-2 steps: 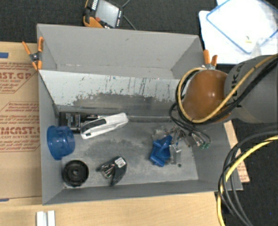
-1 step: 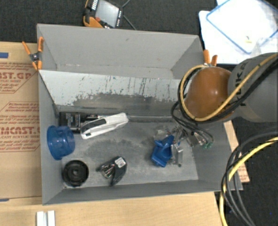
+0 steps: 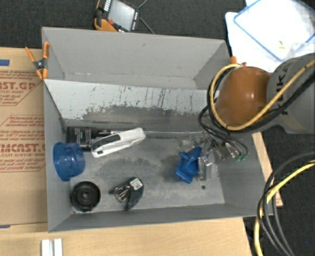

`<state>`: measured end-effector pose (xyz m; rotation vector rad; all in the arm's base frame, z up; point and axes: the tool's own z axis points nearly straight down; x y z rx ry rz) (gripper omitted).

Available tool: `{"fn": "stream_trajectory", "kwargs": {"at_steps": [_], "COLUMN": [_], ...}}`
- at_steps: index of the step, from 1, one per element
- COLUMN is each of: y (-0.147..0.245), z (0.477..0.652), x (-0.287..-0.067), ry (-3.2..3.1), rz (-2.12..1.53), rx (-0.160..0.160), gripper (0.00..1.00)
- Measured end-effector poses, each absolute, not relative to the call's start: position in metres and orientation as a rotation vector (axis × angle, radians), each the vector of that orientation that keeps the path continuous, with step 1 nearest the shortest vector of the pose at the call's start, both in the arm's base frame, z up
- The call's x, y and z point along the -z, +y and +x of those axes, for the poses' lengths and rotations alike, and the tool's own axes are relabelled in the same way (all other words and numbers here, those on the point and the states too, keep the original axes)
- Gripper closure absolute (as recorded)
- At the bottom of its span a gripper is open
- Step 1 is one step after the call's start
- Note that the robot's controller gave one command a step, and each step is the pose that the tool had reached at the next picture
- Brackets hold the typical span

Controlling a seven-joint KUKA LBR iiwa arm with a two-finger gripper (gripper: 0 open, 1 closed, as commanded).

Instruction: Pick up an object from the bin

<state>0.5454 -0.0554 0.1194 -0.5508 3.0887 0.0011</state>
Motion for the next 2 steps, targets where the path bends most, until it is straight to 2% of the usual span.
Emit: {"fn": "stream_trajectory", "kwargs": {"at_steps": [2], "y": [-0.054], "z": [0.545], "x": [-0.161], "ry": [3.091], "rz": [-0.551], "rx": [-0.003], "gripper": [1.00]}}
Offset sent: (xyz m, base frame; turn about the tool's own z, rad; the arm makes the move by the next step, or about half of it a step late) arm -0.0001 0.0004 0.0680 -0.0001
